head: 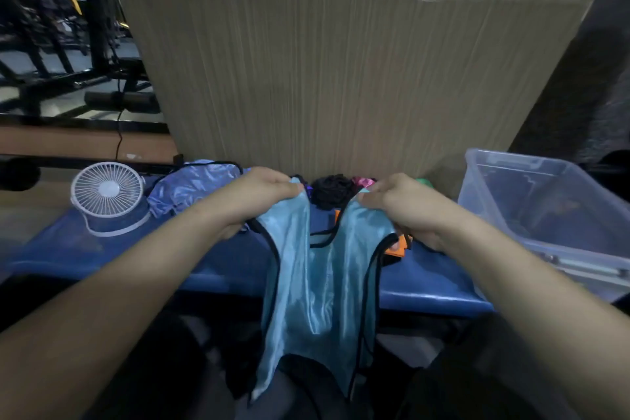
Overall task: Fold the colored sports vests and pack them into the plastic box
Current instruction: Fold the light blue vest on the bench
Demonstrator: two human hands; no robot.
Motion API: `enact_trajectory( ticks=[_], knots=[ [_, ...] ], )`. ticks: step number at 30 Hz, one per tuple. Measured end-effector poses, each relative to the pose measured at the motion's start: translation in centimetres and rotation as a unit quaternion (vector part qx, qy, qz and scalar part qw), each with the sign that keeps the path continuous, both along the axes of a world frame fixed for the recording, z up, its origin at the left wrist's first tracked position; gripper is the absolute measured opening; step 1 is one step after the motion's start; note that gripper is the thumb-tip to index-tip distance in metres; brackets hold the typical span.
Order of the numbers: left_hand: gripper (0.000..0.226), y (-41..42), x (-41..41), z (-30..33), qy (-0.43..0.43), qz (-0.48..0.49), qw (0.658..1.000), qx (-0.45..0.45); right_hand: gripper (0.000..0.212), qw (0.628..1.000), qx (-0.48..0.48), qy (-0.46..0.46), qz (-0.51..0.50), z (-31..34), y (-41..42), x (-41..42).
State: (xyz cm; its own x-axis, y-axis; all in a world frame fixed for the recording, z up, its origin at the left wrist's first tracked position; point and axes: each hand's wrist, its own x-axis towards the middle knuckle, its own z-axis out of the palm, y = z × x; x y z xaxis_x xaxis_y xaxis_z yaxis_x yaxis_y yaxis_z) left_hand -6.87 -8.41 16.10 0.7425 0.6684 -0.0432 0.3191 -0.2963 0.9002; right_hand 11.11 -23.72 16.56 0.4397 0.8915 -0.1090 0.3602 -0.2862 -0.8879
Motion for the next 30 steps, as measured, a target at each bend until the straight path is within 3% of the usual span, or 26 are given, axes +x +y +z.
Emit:
enact_trajectory(
  ticks=[4,10,15,24,28,30],
  knots=[
    [0.031,-1.5,1.6,-0.4,-0.006,-0.022,1.0,0.003,0.028,0.996,-0.001,0.09,0.025,-0.6,0.8,-1.9],
    [0.02,-2.0,2.3,-0.6,-0.014,-0.027,0.999,0.019,0.035,0.983,0.024,0.179,0.023,-1.1,1.7,-2.6],
    [0.018,-2.3,2.0,-0.6,-0.005,-0.062,0.997,0.041,0.035,0.98,0.044,0.192,0.0,-1.2,1.9,-2.5],
    [0.04,-3.8,2.3,0.3,0.033,-0.106,0.992,0.064,0.022,0.983,0.047,0.178,0.014,-1.6,2.0,-3.3],
    [0.027,-4.2,1.7,0.4,0.05,-0.213,0.973,0.067,0.025,0.982,0.042,0.184,0.026,-1.2,1.9,-3.8],
    [0.026,-4.1,1.6,0.1,0.053,-0.214,0.971,0.091,0.032,0.978,0.039,0.202,0.035,-1.0,1.9,-4.0]
  ],
)
